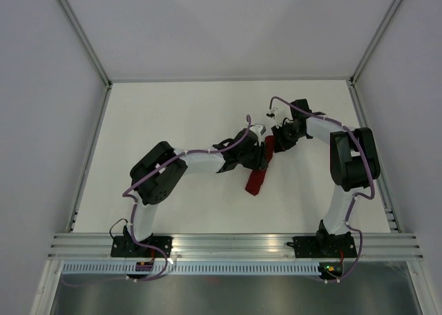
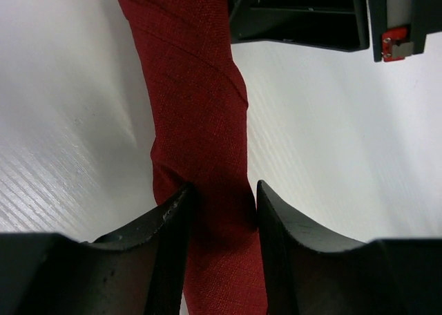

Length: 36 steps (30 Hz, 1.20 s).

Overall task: Fold the napkin, place the utensils inside, and roll it up
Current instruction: Adjust the napkin at the center of the board.

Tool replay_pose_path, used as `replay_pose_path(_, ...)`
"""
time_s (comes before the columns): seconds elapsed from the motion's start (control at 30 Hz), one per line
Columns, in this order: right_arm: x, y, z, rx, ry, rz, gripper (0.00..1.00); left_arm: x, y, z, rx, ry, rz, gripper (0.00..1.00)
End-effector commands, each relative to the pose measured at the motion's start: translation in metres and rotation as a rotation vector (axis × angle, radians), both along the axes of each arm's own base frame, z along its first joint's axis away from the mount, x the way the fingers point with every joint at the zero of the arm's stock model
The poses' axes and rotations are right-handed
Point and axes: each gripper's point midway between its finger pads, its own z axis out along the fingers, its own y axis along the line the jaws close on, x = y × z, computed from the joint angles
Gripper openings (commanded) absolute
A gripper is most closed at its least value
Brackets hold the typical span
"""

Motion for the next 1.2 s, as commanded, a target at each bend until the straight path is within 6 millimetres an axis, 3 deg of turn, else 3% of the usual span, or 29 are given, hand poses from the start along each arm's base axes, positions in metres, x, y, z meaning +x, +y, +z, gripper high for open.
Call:
replay_pose_path(0.0,0.008,-0.010,-0.013,-0.073,0.022,-0.044,0.06,-0.022,0.019,-0.050,0.116,0.140,0.064,0.48)
replay_pose_path(0.33,0.016,-0.007,-0.013,-0.087,0.018,-0.037,0.06,-0.008,0.017,-0.043,0.093,0.138,0.144,0.49)
replay_pose_path(0.57,0.036,0.003,-0.009,-0.103,-0.005,-0.013,0.06,-0.001,0.009,-0.044,0.034,0.170,0.207,0.49)
replay_pose_path(0.87,0.046,0.014,-0.004,-0.093,-0.020,-0.008,0.06,0.007,0.005,-0.050,-0.030,0.204,0.274,0.49)
replay_pose_path(1.07,0.050,0.012,0.014,-0.092,-0.064,-0.033,0.06,0.005,0.008,-0.051,-0.030,0.209,0.278,0.49)
replay_pose_path(1.17,0.053,0.011,0.034,-0.085,-0.109,-0.056,0.07,0.005,0.009,-0.048,-0.033,0.205,0.277,0.50)
